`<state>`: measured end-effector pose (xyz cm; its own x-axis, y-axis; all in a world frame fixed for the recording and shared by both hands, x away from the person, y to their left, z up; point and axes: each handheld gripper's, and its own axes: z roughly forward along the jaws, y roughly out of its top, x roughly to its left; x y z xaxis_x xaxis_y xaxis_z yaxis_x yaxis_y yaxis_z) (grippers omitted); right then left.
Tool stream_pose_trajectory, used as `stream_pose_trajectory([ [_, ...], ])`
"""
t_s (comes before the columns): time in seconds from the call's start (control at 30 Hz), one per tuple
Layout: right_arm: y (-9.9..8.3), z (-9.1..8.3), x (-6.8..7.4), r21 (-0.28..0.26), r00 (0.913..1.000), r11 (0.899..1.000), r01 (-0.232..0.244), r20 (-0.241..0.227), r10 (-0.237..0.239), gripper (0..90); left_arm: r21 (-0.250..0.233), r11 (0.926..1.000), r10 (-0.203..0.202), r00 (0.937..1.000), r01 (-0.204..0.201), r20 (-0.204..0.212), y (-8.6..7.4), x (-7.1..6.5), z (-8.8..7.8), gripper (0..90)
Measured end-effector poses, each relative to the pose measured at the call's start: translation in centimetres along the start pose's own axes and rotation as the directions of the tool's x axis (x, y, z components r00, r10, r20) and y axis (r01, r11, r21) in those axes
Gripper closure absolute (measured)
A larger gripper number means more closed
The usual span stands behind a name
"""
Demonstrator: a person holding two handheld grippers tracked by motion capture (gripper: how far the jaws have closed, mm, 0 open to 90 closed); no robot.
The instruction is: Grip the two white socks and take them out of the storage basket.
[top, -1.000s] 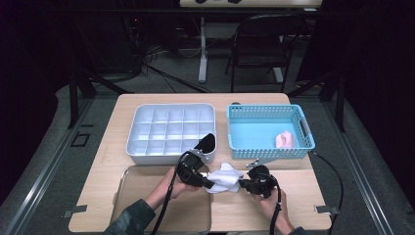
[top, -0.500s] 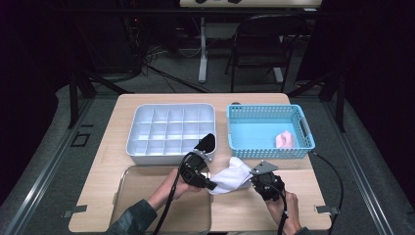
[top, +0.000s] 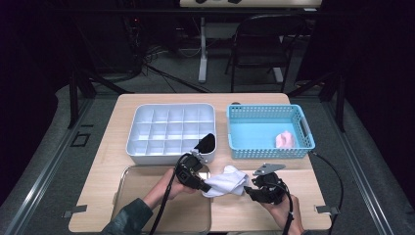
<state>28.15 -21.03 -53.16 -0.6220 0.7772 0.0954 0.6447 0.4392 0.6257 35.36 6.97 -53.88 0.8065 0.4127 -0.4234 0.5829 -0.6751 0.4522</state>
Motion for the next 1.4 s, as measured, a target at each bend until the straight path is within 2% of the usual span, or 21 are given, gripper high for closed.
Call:
stream_pose_trajectory([
  [0.07, -0.3, 0.2, -1.0, 0.013, 0.9922, 0.996, -0.086, -0.090, 0.086, 38.2, -0.005, 1.0000, -0.007, 1.0000, 0.007, 0.001, -0.3, 0.2, -0.1, 82.0],
  [0.1, -0.3, 0.4, -1.3, 0.012, 0.9873, 0.995, -0.101, -0.122, 0.102, 36.4, -0.005, 0.9999, -0.012, 0.9999, 0.012, 0.005, -0.4, 0.3, -0.2, 81.6],
  [0.17, -0.1, 1.2, -2.0, 0.007, 0.9739, 0.989, -0.146, -0.175, 0.145, 33.0, -0.003, 0.9999, -0.013, 0.9999, 0.013, 0.001, -0.5, 0.4, -0.2, 81.5],
  [0.2, 0.1, 1.8, -2.3, 0.008, 0.9606, 0.985, -0.174, -0.219, 0.171, 29.6, -0.005, 0.9999, -0.013, 0.9999, 0.013, 0.001, -0.4, 0.4, -0.1, 81.5],
  [0.27, 0.6, 2.9, -2.4, 0.031, 0.9546, 0.982, -0.185, -0.232, 0.187, 32.5, -0.001, 1.0000, -0.003, 1.0000, 0.003, 0.003, -0.3, 0.5, -0.1, 81.5],
  [0.37, 1.0, 4.1, -2.2, 0.069, 0.9627, 0.982, -0.177, -0.196, 0.187, 43.7, -0.008, 0.9999, -0.010, 1.0000, 0.010, 0.001, -0.3, 0.5, -0.1, 81.5],
  [0.5, 0.8, 4.9, -1.9, 0.082, 0.9626, 0.978, -0.190, -0.180, 0.203, 65.9, -0.011, 0.9999, -0.011, 0.9999, 0.011, 0.008, -0.4, 0.6, -0.1, 81.7],
  [0.57, 0.9, 5.1, -1.9, 0.066, 0.9550, 0.976, -0.209, -0.200, 0.218, 77.8, -0.018, 0.9997, -0.016, 0.9998, 0.017, 0.006, -0.4, 0.6, -0.2, 81.9],
  [0.67, 1.2, 5.3, -1.8, 0.059, 0.9585, 0.977, -0.205, -0.190, 0.212, 83.2, -0.029, 0.9995, -0.013, 0.9999, 0.013, 0.001, -0.5, 0.6, -0.4, 82.1],
  [0.73, 1.3, 5.0, -1.6, 0.044, 0.9684, 0.982, -0.185, -0.162, 0.190, 84.0, -0.039, 0.9992, -0.008, 1.0000, 0.008, 0.000, -0.5, 0.5, -0.6, 82.2],
  [0.83, 1.5, 3.7, -1.3, 0.027, 0.9900, 0.991, -0.129, -0.054, 0.130, 84.3, -0.045, 0.9990, -0.003, 1.0000, 0.004, 0.004, -0.4, 0.5, -0.7, 82.3],
  [0.9, 1.6, 2.5, -0.9, -0.009, 0.9963, 0.999, -0.048, 0.072, 0.048, 84.4, -0.048, 0.9988, -0.007, 0.9999, 0.007, 0.011, -0.3, 0.5, -0.8, 82.3],
  [0.93, 1.6, 1.7, -0.6, -0.010, 0.9917, 1.000, 0.007, 0.128, -0.005, 84.4, -0.044, 0.9990, -0.005, 0.9996, 0.007, 0.027, -0.3, 0.5, -0.8, 82.4],
  [0.97, 1.6, 1.1, -0.2, -0.012, 0.9769, 0.998, 0.066, 0.205, -0.062, 84.4, -0.046, 0.9989, -0.007, 0.9989, 0.010, 0.046, -0.2, 0.5, -0.8, 82.3],
  [1.07, 1.1, -0.6, 0.6, -0.001, 0.9015, 0.976, 0.218, 0.383, -0.201, 84.3, -0.045, 0.9990, -0.005, 0.9972, 0.008, 0.075, 0.3, 0.2, -0.6, 82.7],
  [1.1, 0.8, -1.0, 0.9, 0.010, 0.8830, 0.969, 0.248, 0.409, -0.230, 84.3, -0.042, 0.9991, 0.001, 0.9972, 0.002, 0.074, 0.4, 0.0, -0.5, 82.6],
  [1.17, 0.4, -0.8, 1.3, 0.058, 0.8719, 0.961, 0.270, 0.409, -0.270, 83.1, -0.015, 0.9998, 0.017, 0.9982, -0.016, 0.058, 0.7, -0.4, -0.2, 82.2],
  [1.27, -0.4, 0.6, 1.8, 0.138, 0.9146, 0.953, 0.268, 0.274, -0.297, 77.4, 0.031, 0.9995, 0.010, 0.9989, -0.011, 0.045, 0.4, -0.2, 0.2, 81.4],
  [1.33, -0.6, 1.3, 1.6, 0.172, 0.9528, 0.953, 0.249, 0.133, -0.273, 63.5, 0.063, 0.9979, 0.014, 0.9996, -0.016, 0.024, 0.1, 0.1, 0.2, 80.7],
  [1.37, -0.6, 1.1, 1.5, 0.181, 0.9547, 0.949, 0.259, 0.100, -0.280, 60.0, 0.057, 0.9984, -0.003, 0.9996, 0.001, 0.029, -0.1, 0.2, 0.1, 79.3],
  [1.4, -0.5, 0.8, 1.3, 0.175, 0.9631, 0.951, 0.254, 0.045, -0.265, 55.8, 0.062, 0.9981, 0.004, 0.9997, -0.006, 0.025, -0.2, 0.4, 0.0, 78.5],
])
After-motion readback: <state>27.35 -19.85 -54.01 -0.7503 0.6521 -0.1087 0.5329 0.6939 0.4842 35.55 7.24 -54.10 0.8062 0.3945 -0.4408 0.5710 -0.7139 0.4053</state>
